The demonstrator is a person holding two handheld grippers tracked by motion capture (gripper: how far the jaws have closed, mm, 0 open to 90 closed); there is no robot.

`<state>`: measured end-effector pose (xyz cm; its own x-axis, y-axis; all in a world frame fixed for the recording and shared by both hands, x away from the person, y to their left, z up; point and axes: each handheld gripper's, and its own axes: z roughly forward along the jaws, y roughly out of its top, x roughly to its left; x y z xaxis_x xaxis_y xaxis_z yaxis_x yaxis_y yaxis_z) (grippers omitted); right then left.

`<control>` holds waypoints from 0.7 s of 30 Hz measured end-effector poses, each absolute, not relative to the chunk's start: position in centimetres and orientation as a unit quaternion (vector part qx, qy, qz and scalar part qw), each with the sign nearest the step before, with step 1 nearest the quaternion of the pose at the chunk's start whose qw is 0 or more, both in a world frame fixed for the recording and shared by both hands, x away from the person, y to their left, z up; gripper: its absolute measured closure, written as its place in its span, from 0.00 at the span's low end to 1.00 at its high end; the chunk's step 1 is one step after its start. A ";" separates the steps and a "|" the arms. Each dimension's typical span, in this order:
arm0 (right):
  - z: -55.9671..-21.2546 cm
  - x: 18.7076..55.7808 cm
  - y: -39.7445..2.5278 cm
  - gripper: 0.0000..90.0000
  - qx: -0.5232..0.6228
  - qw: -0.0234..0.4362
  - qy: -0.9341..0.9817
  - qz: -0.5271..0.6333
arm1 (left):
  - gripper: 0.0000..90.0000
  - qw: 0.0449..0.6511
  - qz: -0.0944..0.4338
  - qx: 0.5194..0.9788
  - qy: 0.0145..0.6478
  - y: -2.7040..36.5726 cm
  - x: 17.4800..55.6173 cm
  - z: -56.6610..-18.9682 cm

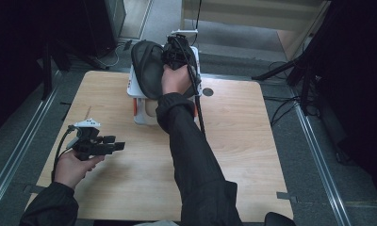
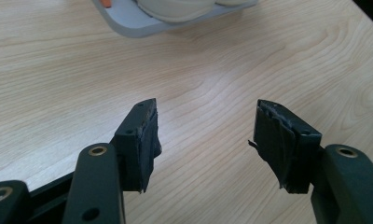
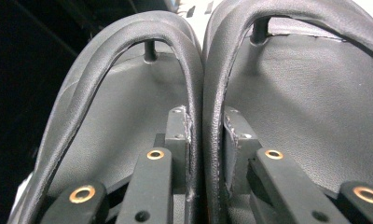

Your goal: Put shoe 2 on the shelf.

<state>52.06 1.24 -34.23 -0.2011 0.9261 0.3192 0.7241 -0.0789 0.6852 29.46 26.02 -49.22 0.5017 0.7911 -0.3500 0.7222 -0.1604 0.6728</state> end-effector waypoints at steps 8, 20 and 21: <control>-34.1 52.5 1.3 0.84 0.635 0.129 0.651 0.396 | 0.45 0.417 0.042 0.764 0.491 25.7 29.8 -49.0; -34.3 52.7 2.1 0.83 0.654 0.137 0.625 0.404 | 0.45 0.419 0.039 0.763 0.491 26.0 30.2 -49.0; -34.3 52.7 2.1 0.83 0.653 0.140 0.625 0.404 | 0.45 0.420 0.040 0.762 0.491 26.0 30.2 -49.0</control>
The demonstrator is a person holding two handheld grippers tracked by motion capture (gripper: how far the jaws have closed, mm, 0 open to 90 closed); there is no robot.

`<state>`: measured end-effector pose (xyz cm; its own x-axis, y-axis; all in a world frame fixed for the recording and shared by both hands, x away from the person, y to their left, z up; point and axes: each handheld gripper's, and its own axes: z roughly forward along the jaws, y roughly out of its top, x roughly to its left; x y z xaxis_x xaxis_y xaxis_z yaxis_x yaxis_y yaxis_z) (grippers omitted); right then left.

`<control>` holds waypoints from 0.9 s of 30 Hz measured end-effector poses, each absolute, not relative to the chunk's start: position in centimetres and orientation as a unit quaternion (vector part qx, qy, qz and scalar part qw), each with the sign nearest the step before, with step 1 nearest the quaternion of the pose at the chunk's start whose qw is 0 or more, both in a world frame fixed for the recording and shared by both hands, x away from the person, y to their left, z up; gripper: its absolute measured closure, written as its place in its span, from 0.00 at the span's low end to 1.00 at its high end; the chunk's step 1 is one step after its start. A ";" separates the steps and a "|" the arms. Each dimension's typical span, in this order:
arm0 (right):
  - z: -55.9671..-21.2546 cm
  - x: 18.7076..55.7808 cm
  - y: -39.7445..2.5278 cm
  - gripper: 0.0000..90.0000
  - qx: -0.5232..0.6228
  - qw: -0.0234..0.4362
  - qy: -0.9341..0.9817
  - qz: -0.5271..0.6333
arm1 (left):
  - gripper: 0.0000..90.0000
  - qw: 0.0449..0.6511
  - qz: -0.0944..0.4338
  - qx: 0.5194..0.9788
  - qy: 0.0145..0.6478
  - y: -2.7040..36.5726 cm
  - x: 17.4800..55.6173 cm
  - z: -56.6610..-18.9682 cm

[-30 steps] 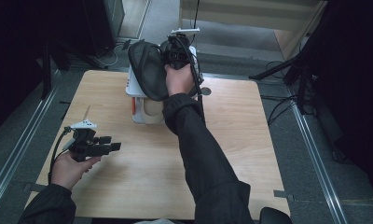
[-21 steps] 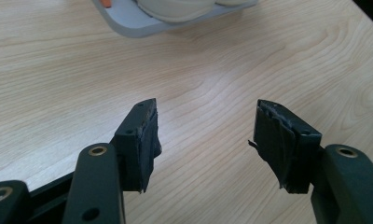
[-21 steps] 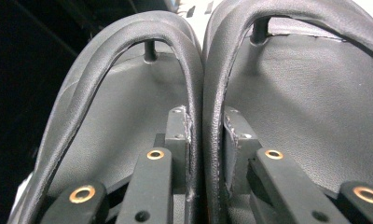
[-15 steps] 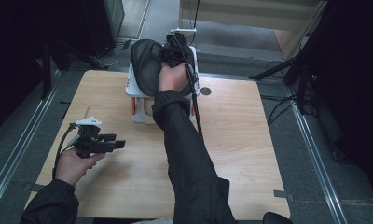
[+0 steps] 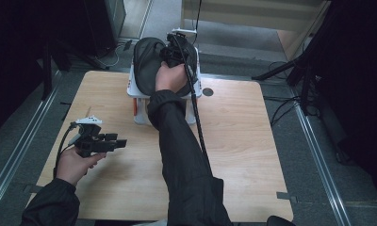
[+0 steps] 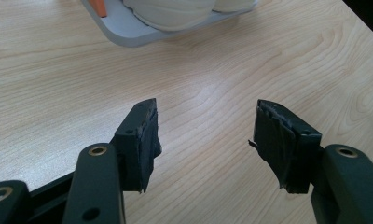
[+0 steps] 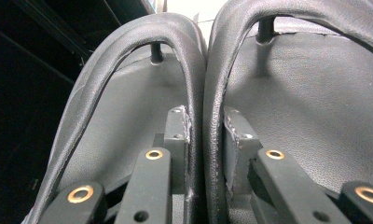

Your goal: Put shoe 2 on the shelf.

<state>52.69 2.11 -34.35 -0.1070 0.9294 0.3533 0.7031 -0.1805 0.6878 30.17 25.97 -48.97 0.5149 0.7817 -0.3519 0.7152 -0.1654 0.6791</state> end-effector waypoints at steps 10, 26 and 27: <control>-34.2 52.6 2.0 0.85 0.655 0.147 0.618 0.409 | 0.45 0.418 0.037 0.763 0.491 25.9 30.2 -49.0; -34.3 52.4 2.0 0.76 0.644 0.145 0.624 0.418 | 0.45 0.415 0.035 0.767 0.488 25.7 30.3 -49.1; -34.3 52.4 2.0 0.76 0.644 0.145 0.624 0.418 | 0.45 0.415 0.036 0.767 0.488 25.7 30.3 -49.1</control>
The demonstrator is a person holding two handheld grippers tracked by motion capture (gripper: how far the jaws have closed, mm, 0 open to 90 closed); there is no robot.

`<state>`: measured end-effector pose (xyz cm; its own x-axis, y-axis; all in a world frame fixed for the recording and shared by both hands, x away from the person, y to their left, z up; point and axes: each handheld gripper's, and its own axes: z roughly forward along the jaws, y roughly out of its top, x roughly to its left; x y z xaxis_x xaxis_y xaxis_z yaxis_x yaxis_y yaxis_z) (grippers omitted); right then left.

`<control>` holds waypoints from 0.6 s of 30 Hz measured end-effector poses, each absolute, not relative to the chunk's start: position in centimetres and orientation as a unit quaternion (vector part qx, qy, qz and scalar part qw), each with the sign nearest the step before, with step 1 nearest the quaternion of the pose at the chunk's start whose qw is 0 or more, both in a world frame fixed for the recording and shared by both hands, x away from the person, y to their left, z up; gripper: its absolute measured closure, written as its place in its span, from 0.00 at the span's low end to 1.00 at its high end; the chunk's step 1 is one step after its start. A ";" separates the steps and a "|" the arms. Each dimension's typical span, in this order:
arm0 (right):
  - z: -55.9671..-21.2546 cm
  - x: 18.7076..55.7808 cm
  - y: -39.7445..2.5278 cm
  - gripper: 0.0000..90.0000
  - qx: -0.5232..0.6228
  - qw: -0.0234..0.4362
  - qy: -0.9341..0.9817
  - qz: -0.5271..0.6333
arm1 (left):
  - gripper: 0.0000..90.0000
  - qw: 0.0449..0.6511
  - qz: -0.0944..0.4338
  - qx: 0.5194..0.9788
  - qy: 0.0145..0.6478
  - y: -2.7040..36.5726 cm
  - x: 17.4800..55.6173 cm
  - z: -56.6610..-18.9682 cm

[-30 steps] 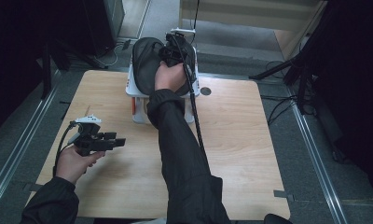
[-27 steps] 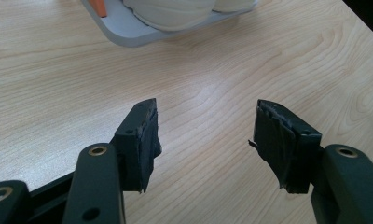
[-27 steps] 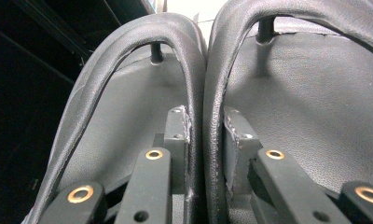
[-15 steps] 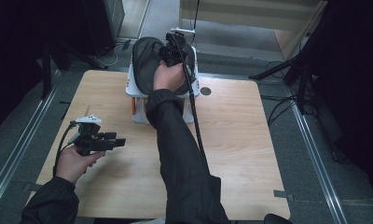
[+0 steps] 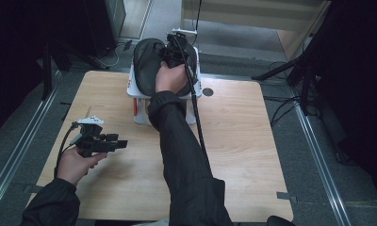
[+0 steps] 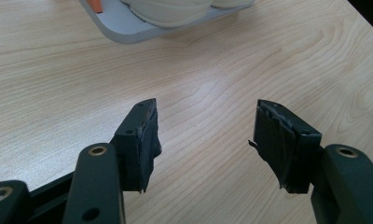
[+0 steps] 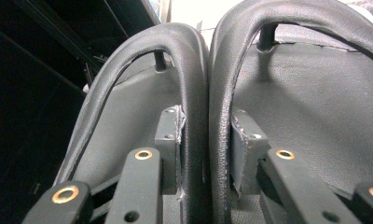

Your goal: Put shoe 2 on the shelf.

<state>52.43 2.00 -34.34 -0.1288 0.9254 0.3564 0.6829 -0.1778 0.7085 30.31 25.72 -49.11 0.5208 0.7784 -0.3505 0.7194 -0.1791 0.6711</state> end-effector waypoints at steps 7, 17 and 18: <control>-34.5 52.5 2.0 0.68 0.637 0.138 0.629 0.424 | 0.45 0.412 0.034 0.769 0.488 25.7 30.4 -49.2; -34.7 52.3 2.1 0.62 0.630 0.138 0.635 0.425 | 0.45 0.413 0.035 0.768 0.489 25.6 30.4 -49.2; -34.7 52.3 2.1 0.62 0.629 0.137 0.636 0.426 | 0.45 0.413 0.036 0.768 0.489 25.6 30.4 -49.2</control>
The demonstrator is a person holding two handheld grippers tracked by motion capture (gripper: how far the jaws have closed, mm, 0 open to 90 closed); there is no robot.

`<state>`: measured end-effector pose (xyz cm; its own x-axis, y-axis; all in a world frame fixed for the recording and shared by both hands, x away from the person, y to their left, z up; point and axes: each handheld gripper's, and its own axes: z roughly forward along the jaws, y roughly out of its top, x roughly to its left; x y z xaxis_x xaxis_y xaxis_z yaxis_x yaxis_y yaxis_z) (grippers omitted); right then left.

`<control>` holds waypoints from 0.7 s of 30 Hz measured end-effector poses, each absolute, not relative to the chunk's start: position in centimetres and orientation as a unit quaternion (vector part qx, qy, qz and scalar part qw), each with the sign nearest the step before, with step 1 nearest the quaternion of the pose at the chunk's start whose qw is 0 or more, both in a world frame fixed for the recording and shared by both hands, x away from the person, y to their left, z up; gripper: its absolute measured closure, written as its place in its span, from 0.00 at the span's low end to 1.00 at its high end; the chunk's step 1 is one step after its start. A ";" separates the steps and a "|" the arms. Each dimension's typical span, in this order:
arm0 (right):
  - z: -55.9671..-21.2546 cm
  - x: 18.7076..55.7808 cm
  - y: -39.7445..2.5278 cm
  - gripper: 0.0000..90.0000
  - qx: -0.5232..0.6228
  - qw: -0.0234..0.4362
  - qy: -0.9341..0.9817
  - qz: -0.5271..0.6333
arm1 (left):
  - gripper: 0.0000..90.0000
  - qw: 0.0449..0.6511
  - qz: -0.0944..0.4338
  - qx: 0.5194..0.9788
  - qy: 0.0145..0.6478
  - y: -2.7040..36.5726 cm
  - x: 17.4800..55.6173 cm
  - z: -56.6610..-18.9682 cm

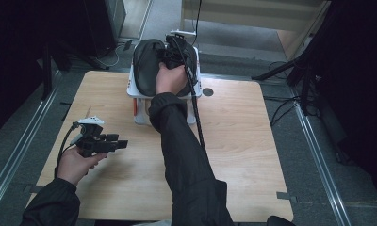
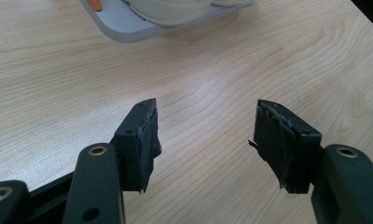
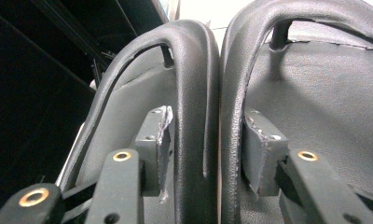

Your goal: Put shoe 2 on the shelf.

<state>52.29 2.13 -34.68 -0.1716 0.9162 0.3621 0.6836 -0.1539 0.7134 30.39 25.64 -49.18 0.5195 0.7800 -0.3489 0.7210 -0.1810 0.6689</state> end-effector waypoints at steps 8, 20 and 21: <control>-34.5 51.9 2.0 0.56 0.623 0.134 0.640 0.429 | 0.45 0.411 0.037 0.768 0.490 25.7 30.4 -49.2; -34.4 50.7 1.1 0.52 0.602 0.111 0.657 0.439 | 0.45 0.408 0.038 0.768 0.493 25.8 30.6 -49.3; -34.4 50.6 1.0 0.52 0.600 0.109 0.660 0.438 | 0.45 0.407 0.038 0.768 0.493 25.7 30.6 -49.3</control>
